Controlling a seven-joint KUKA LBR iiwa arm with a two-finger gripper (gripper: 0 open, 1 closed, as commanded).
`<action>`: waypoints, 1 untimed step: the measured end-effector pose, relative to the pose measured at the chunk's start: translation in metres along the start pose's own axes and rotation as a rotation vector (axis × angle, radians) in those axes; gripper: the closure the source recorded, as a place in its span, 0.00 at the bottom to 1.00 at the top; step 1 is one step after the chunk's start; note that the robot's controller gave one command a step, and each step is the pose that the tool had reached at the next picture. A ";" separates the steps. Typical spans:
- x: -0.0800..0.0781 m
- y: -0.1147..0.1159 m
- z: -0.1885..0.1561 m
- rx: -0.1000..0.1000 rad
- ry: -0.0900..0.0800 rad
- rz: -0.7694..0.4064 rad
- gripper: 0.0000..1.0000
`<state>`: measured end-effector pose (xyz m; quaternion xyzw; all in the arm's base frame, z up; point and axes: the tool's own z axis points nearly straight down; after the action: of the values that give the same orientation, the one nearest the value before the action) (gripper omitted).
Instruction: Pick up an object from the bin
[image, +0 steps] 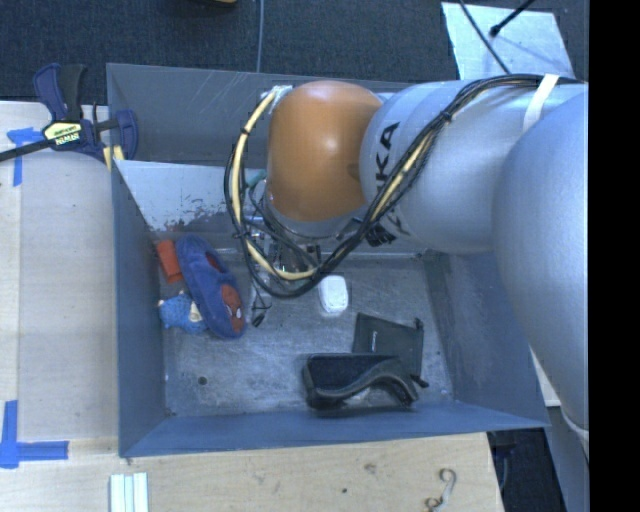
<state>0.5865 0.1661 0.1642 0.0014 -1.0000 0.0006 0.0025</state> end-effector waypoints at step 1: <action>0.004 0.025 0.090 -0.003 -0.006 0.334 0.00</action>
Offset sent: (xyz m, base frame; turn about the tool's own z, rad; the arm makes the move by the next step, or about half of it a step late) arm -0.0060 0.0242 -0.0942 0.3382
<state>0.5823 0.1907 0.0743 -0.1650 -0.9863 -0.0005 -0.0006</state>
